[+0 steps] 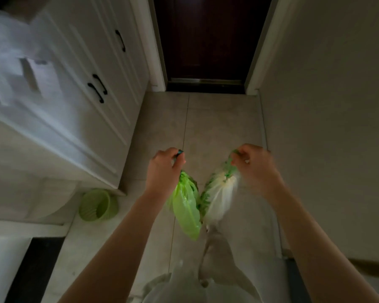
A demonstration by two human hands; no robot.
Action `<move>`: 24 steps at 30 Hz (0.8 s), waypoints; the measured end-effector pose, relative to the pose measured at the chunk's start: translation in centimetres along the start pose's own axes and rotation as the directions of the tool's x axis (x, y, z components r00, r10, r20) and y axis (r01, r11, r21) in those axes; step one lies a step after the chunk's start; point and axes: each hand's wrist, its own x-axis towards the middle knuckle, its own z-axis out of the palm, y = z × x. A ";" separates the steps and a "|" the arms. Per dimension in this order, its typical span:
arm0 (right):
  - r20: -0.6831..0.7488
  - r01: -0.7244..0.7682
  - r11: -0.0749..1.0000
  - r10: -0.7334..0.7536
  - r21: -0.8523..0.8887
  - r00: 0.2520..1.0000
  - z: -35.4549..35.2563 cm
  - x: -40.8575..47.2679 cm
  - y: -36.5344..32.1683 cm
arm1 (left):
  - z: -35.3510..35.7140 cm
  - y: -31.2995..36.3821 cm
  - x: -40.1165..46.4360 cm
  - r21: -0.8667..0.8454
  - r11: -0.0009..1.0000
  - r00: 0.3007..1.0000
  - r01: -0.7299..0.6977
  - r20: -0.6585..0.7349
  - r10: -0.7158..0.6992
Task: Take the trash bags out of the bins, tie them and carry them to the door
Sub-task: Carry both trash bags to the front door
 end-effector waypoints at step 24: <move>0.128 0.098 0.995 -0.100 0.022 0.987 0.1 54.9 2.5 | 12.6 2.1 50.7 -0.030 0.990 0.988 0.139 0.070 -0.137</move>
